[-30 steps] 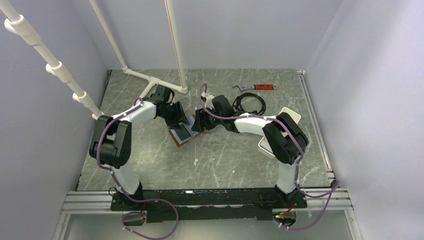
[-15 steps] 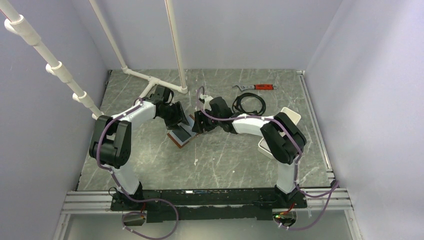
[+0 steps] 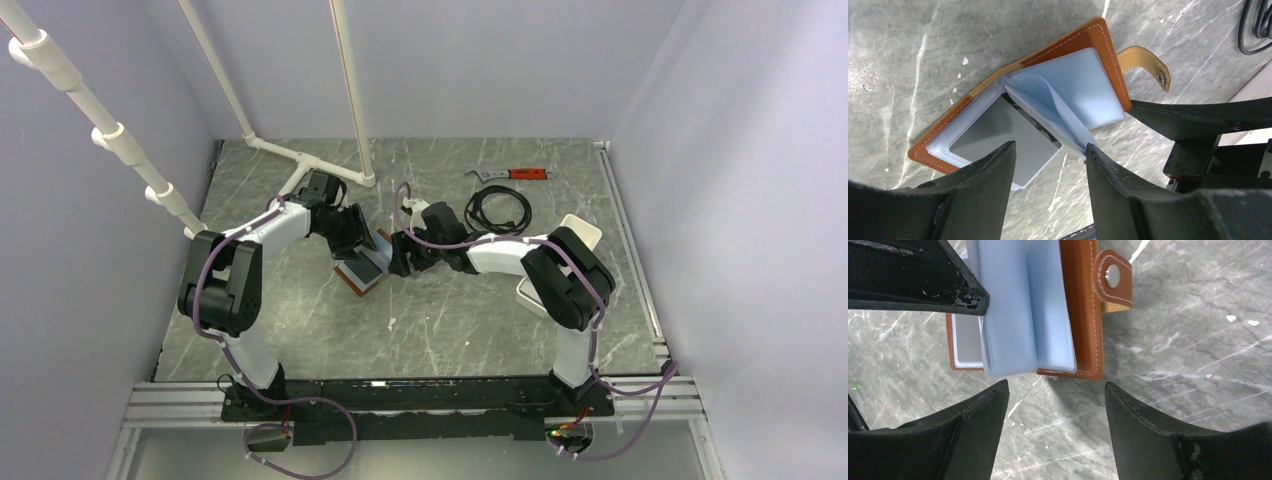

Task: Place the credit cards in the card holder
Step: Open the card holder at the center of the board.

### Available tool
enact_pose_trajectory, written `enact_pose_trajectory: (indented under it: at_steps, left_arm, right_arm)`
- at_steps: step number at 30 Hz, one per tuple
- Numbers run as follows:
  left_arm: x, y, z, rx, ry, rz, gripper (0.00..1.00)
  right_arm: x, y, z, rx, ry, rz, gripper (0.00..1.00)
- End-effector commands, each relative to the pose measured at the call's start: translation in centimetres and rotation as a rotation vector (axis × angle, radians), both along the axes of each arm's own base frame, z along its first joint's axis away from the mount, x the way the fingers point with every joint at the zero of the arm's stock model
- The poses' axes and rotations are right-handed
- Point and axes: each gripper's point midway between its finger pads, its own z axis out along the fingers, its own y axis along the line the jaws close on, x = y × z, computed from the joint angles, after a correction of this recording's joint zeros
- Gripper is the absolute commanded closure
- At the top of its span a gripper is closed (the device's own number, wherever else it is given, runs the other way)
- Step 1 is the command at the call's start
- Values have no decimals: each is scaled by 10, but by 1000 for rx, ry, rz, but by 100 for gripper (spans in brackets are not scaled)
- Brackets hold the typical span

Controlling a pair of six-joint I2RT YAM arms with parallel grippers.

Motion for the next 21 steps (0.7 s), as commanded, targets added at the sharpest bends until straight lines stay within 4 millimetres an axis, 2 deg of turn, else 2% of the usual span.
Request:
enact_pose_trajectory:
  at_steps: [1,10,14,19,21]
  left_arm:
    - [-1,4,6,9,-19,-9,41]
    - [-3,4,9,6,-24,-11,38]
    - [-7,7,12,12,-37,-12,29]
    - [-19,24,28,72,-78,15,22]
    - [-26,34,36,105,-97,34,20]
  right_arm:
    - [17,10,27,40,-96,-7,28]
    - [35,16,22,32,-112,-76,30]
    - [40,20,19,39,-105,-98,34]
    - [35,26,14,30,-83,-87,44]
    - [29,31,16,25,-88,-59,44]
